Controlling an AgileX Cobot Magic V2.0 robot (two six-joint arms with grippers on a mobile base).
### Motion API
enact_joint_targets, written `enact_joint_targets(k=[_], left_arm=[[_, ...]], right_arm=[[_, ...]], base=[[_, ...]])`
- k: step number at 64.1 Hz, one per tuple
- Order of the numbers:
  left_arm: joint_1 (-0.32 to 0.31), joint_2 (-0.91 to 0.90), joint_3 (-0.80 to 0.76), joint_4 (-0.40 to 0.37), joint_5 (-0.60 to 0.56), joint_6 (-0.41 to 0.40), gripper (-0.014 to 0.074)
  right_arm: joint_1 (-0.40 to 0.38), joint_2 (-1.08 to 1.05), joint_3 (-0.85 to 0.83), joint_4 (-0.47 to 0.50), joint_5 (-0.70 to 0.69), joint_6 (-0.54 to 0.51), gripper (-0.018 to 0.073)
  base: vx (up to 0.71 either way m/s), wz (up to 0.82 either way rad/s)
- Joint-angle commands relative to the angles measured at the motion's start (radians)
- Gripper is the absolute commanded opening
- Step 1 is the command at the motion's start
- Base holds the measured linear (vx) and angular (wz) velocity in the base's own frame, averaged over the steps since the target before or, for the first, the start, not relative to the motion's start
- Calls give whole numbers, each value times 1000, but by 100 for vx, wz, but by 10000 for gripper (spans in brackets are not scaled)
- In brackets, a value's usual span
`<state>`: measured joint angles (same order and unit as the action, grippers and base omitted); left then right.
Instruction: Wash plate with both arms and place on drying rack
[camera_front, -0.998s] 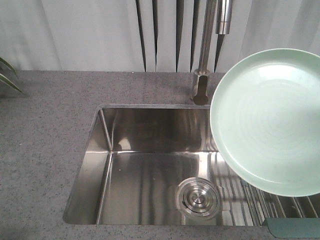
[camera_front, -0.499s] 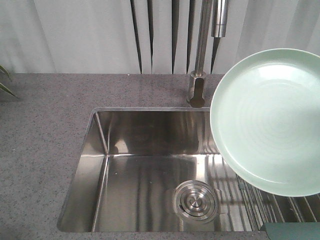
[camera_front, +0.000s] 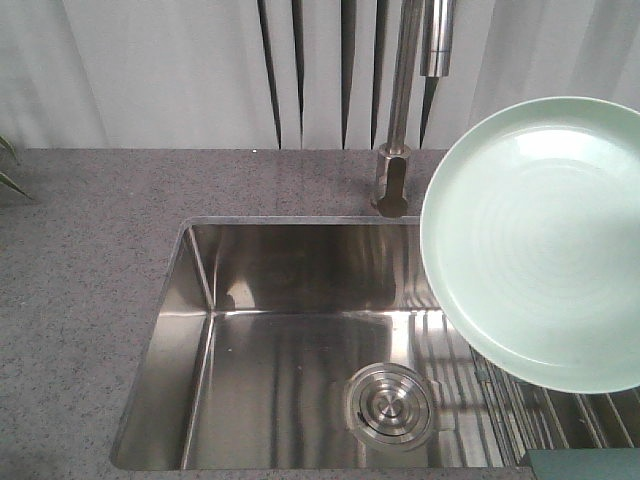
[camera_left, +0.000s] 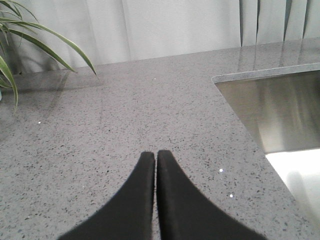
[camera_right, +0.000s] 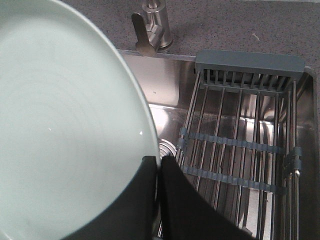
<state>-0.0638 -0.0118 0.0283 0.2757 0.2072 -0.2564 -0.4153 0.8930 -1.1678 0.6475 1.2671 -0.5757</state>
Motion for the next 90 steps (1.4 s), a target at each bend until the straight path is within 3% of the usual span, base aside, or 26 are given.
enact_joint_targets(k=[1, 90], left_arm=[[-6, -14, 24, 2, -65, -2, -6], [-6, -14, 24, 2, -65, -2, -6]], right_arm=[[-7, -6, -22, 46, 9, -6, -6], [-7, -6, -22, 46, 9, -6, -6]], base=[[1, -2], [0, 0]])
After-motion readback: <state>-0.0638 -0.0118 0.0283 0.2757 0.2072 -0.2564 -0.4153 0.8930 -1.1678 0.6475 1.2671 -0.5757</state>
